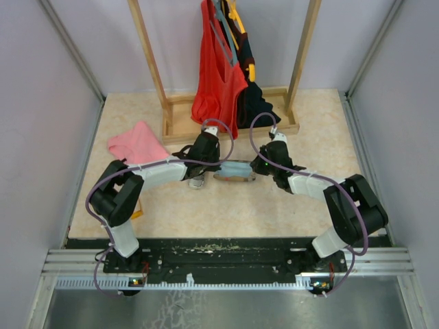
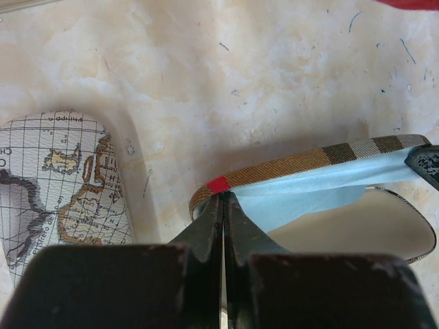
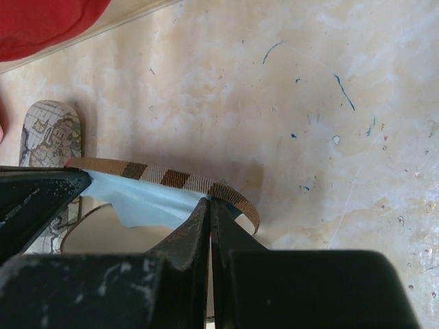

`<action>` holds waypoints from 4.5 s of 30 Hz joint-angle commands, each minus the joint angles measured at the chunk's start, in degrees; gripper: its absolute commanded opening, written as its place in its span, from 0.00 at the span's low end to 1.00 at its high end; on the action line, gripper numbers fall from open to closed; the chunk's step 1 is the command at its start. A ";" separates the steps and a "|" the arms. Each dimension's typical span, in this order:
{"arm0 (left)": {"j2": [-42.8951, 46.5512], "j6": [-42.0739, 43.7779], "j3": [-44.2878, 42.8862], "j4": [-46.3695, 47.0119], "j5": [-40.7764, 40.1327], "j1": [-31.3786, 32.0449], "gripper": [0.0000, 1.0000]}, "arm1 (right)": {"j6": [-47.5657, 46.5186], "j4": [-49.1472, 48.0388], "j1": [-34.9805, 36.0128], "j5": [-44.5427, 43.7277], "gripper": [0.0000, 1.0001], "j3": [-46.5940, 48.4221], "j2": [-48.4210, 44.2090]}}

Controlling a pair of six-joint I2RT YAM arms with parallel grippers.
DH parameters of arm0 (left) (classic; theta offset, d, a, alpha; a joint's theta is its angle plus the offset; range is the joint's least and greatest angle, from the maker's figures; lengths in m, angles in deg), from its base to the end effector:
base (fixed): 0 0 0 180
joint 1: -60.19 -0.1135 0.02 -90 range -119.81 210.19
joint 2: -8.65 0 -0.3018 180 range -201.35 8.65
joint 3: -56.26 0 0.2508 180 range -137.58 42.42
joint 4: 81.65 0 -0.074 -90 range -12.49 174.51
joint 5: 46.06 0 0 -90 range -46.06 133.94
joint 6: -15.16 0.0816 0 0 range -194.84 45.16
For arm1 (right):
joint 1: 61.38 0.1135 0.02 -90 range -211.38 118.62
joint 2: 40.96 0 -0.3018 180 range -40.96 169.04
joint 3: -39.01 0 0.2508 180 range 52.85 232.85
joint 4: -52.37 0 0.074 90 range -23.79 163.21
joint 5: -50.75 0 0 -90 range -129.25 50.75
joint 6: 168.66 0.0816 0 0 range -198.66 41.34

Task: Organize the sunglasses
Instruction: Place the glasses cleaning cloth in the sunglasses case, then adjust the sunglasses case at the center of the board.

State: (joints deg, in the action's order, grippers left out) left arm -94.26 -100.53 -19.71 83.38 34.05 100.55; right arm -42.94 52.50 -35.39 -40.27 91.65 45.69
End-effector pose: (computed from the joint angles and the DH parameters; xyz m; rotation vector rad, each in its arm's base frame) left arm 0.3336 -0.2651 0.1909 0.2073 2.3122 -0.3958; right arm 0.3054 0.1473 0.1872 0.1995 2.2197 0.5889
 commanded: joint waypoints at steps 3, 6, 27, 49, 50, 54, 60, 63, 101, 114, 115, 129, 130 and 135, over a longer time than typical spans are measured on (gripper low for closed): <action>0.30 -0.24 -1.50 1.04 -1.45 -0.61 0.00 | -0.50 -2.63 -0.80 -0.65 0.00 2.85 0.53; 0.32 -0.31 -1.57 1.07 -1.53 -0.68 0.01 | -0.62 -2.71 -0.86 -0.64 0.00 2.85 0.48; 0.16 -0.43 -2.25 1.08 -0.99 -0.72 0.11 | -0.65 -2.73 -1.48 -0.65 0.06 3.05 0.19; 1.77 -0.85 -0.39 0.82 -0.66 -0.72 0.28 | -1.61 -0.34 -1.57 -0.15 0.16 2.52 -4.75; 2.02 -0.90 -0.15 0.87 -0.67 -0.72 0.29 | -1.73 -0.16 -1.59 0.06 0.17 2.38 -5.20; 2.65 -0.94 0.16 0.97 -0.50 -0.72 0.32 | -2.30 0.92 -1.57 0.83 0.21 2.00 -7.04; 3.67 -0.93 0.21 0.58 -0.61 -0.73 0.39 | -4.85 4.36 -1.57 0.12 0.25 2.33 -8.84; 4.83 -1.02 0.12 0.05 -0.72 -0.72 0.43 | -6.76 6.53 -1.57 1.28 0.27 3.39 -7.97; 23.93 -9.81 13.69 -12.85 -6.05 -0.72 0.48 | -14.75 18.90 0.31 -0.11 0.23 14.34 4.52; 24.76 -9.92 15.02 -12.67 -6.36 -0.72 0.49 | -13.42 20.55 2.57 -0.32 0.23 11.90 2.04; 24.85 -9.97 15.12 -12.67 -6.36 -0.72 0.49 | -13.33 20.77 2.82 -0.43 0.23 11.70 1.83; 25.07 -9.99 15.73 -11.98 -5.63 -0.72 0.49 | -11.69 24.06 6.08 -2.79 0.24 9.22 -3.52; 25.00 -10.07 15.76 -11.90 -5.52 -0.76 0.49 | -11.65 24.35 6.08 -3.95 0.24 9.05 -4.16; 25.33 -10.06 15.73 -11.80 -5.06 -0.72 0.49 | -11.33 24.82 6.14 -6.94 0.31 8.28 -8.48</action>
State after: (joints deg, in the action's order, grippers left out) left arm -70.50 -110.02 -4.26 70.97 28.47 100.20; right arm -54.96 77.98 -29.66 -43.74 100.05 42.52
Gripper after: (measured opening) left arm 0.486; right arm 0.285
